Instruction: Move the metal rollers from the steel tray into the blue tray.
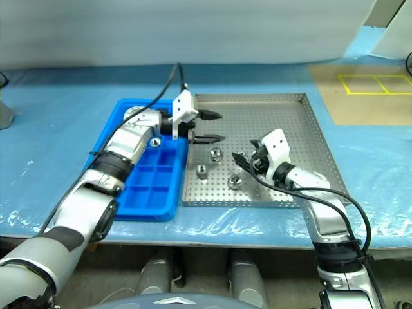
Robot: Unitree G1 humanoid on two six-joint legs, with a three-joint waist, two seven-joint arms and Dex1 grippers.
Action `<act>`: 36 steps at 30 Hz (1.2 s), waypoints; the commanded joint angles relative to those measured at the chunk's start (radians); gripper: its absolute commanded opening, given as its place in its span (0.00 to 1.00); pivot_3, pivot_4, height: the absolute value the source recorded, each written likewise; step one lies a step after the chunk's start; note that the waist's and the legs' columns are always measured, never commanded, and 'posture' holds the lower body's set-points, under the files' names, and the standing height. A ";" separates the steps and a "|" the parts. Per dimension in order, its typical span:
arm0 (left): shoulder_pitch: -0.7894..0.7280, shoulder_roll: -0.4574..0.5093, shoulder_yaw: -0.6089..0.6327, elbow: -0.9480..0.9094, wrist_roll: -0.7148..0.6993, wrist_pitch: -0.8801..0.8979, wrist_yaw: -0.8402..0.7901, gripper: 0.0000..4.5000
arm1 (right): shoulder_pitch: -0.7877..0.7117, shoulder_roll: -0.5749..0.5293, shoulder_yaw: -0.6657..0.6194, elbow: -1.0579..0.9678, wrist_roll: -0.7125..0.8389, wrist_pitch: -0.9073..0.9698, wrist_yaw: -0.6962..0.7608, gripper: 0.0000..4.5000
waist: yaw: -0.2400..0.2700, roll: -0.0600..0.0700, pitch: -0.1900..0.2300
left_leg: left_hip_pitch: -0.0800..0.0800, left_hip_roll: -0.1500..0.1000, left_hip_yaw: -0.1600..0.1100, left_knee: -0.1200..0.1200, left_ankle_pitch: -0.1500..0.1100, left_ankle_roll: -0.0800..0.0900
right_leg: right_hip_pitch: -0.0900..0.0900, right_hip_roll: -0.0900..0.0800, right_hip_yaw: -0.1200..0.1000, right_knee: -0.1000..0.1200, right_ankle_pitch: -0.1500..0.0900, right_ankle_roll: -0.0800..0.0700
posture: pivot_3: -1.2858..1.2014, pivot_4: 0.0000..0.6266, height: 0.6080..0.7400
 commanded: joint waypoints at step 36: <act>-0.086 0.087 -0.289 0.342 0.492 -0.369 -0.137 0.74 | 0.129 0.103 0.053 -0.100 -0.069 -0.034 -0.145 0.81 | -0.059 0.000 0.000 | 0.012 0.001 0.000 0.001 -0.001 0.001 | 0.011 0.000 0.000 0.000 -0.004 0.007 | 0.32 0.24 1.00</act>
